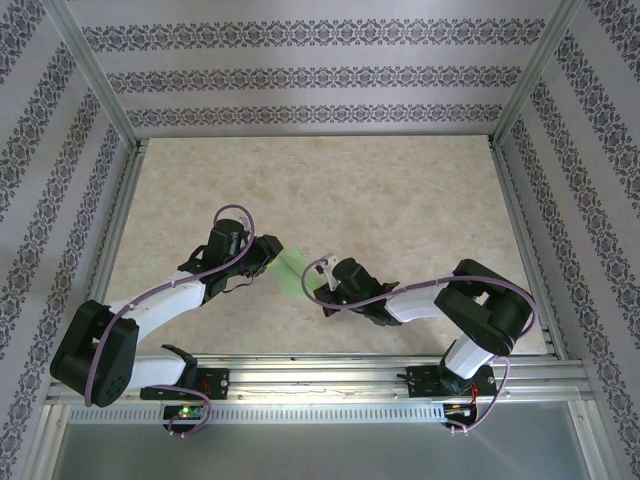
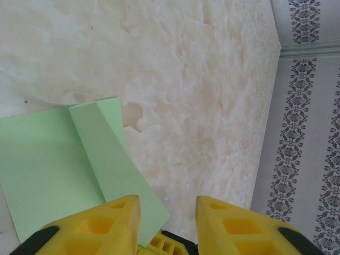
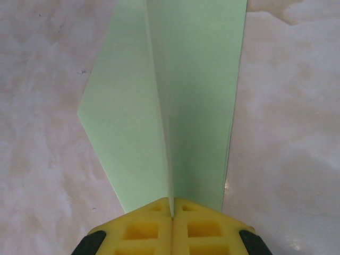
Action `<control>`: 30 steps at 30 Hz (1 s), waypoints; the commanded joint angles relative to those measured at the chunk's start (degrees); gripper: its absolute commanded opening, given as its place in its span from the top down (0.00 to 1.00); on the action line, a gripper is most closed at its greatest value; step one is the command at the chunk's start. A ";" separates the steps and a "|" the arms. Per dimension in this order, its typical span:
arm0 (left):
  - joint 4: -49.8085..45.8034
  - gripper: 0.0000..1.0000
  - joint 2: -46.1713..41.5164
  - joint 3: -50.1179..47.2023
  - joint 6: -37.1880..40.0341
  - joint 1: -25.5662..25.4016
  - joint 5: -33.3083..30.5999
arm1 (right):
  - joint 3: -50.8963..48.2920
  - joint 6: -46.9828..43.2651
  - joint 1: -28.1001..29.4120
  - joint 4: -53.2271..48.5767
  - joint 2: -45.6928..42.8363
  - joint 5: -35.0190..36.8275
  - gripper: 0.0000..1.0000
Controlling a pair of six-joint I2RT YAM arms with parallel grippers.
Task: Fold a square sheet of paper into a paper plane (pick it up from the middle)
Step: Fourth fold the wing at the center of the table.
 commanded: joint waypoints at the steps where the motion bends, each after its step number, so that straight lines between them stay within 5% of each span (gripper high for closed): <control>1: -0.46 0.71 0.19 -0.17 2.02 0.65 0.39 | 1.81 5.62 -1.57 0.64 -0.17 -6.17 0.96; 10: 4.75 0.82 3.86 -1.17 2.34 0.64 4.76 | 5.20 11.91 -5.99 -1.85 2.75 -18.14 0.97; 30: 15.82 0.90 12.47 -1.73 0.26 0.40 10.99 | 6.03 17.83 -8.10 -2.02 8.26 -22.02 0.95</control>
